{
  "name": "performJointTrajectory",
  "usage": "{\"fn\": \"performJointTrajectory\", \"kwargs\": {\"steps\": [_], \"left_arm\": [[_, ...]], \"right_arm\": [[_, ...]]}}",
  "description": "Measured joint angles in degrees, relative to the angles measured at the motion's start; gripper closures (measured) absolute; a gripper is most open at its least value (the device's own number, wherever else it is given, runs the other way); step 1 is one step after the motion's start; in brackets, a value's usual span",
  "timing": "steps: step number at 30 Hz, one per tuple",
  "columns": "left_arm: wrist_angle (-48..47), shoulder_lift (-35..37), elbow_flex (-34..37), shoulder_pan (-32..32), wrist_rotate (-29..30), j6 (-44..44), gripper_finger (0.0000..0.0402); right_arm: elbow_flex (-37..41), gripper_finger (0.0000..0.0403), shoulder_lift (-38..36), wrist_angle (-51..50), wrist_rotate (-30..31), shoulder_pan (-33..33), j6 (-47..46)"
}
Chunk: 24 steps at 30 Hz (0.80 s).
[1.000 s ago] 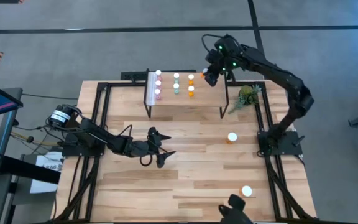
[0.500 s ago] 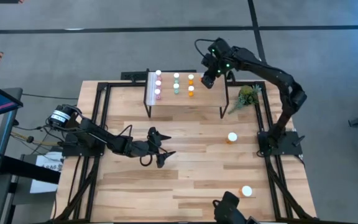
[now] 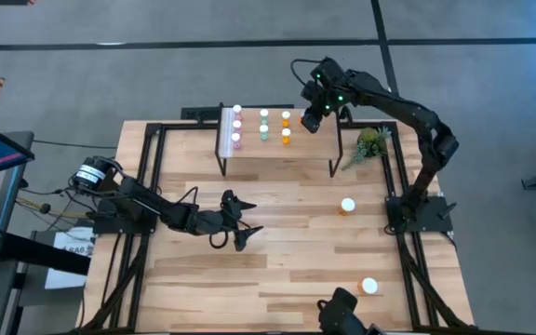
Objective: Pick and place medicine bottles onto shelf by color
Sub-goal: Put the small orange pill bottle on the shelf, then put the top large orange pill bottle on the shelf
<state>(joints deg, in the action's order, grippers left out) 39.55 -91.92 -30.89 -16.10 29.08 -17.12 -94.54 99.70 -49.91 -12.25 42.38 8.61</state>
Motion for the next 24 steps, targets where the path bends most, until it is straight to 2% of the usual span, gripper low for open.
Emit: {"fn": "performJointTrajectory", "kwargs": {"steps": [8, 24], "left_arm": [[0.0, 0.0, 0.0, 0.0, 0.0, -0.1, 0.0058], [0.0, 0.0, 0.0, 0.0, 0.0, -0.1, 0.0058]], "right_arm": [[0.0, 0.0233, 0.0, 0.1, 0.0, 0.1, -0.5], [0.0, 0.0187, 0.0, 0.4, 0.2, 0.1, -1.3]]}}
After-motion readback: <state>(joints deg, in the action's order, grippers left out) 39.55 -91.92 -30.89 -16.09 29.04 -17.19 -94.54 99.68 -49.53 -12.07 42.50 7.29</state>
